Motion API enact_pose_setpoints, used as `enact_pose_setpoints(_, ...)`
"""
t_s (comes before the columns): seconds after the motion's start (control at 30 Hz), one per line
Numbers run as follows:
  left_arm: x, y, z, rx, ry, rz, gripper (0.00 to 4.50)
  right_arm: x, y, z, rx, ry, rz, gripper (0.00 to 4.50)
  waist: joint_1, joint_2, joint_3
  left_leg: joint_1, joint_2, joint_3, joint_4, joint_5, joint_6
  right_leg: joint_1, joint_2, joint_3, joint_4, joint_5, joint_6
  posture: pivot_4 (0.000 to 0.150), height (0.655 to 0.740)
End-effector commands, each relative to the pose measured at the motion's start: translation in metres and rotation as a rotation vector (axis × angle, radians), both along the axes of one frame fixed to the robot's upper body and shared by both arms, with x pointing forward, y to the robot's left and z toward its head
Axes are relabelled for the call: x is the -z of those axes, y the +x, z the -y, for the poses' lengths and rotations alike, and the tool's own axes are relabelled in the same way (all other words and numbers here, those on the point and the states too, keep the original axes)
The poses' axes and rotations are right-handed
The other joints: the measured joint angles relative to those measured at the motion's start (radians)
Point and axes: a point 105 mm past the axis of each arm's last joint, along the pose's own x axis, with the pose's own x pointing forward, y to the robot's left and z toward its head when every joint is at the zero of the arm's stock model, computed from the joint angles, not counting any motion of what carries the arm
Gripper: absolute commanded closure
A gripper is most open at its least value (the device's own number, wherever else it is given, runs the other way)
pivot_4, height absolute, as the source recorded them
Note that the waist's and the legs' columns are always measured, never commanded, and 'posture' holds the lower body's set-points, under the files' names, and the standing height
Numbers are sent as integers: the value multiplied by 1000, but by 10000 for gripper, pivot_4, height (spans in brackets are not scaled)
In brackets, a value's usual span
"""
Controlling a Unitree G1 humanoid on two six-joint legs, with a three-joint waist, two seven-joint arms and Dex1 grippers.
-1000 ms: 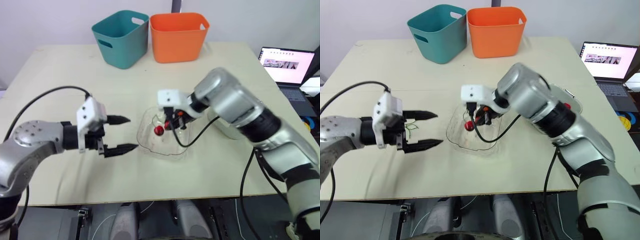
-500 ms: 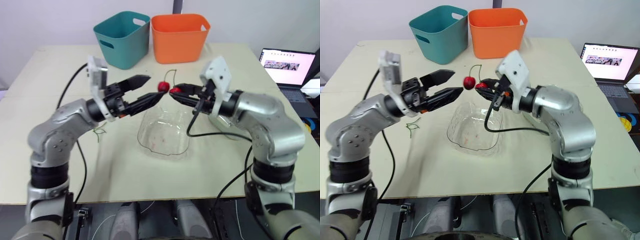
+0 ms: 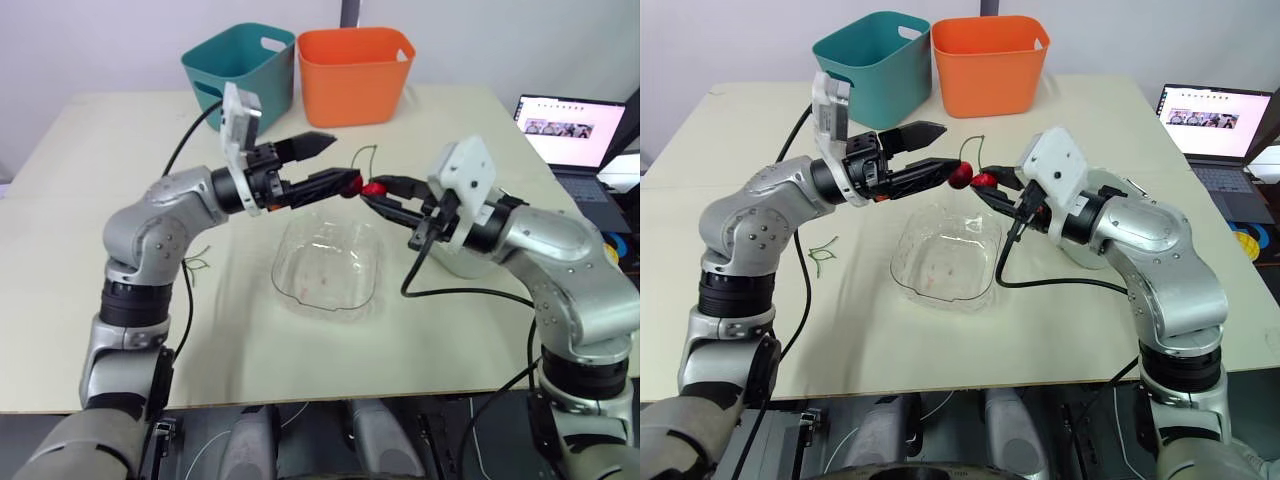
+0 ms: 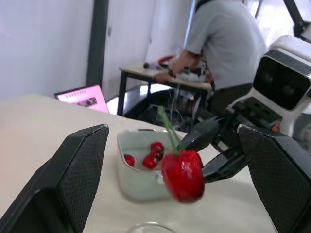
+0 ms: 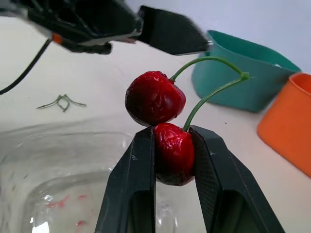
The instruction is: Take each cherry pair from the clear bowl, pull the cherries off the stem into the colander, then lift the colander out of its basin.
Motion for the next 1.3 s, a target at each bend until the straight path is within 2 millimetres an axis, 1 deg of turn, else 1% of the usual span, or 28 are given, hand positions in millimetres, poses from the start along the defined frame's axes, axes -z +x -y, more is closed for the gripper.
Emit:
enact_pose_setpoints(0.03,-12,-5,4,39,24,41,0,-7,-9,-5,-41,-50,71,37055,2,0,0,0,0,0,0,0,0,0,0,0,0,0,0,1500,7400)
enact_pose_setpoints(0.1,-12,-5,5,49,37,27,0,-4,-11,-6,-56,-84,83,37055,3,0,0,0,0,0,0,0,0,0,0,0,0,0,-1,1500,7400)
enact_pose_setpoints(0.33,-1,-9,15,86,96,-20,0,2,-15,-9,-86,-203,158,37055,3,0,0,0,0,0,0,0,0,0,0,0,0,0,0,1500,7400)
enact_pose_setpoints(0.4,-1,-7,16,80,97,-28,0,4,-16,-9,-92,-236,177,37055,2,0,0,0,0,0,0,0,0,0,0,0,0,0,-1,1500,7400)
enact_pose_setpoints(0.5,-3,-6,16,84,86,-34,0,4,-17,-9,-95,-261,198,37055,4,0,0,0,0,0,0,0,0,0,0,0,0,-1,-1,1500,7400)
enact_pose_setpoints(0.73,0,-10,19,128,94,-54,0,0,-17,-11,-97,-273,226,37055,4,0,0,0,0,0,1,0,0,0,0,0,0,-1,-1,1500,7400)
enact_pose_setpoints(0.83,1,-10,20,130,95,-62,5834,-3,-18,-12,-101,-273,242,37068,5,0,0,0,0,0,1,0,0,0,0,0,0,-1,-1,1500,7400)
enact_pose_setpoints(1.0,5,-9,22,131,105,-77,23371,-9,-20,-15,-111,-265,264,37068,6,0,0,0,0,0,1,0,0,0,0,0,0,-1,-1,1500,7400)
enact_pose_setpoints(1.3,-1,-9,23,142,76,-71,23371,-10,-22,-17,-116,-267,267,37068,11,0,0,0,0,0,1,0,0,0,0,0,0,-1,-1,1500,7400)
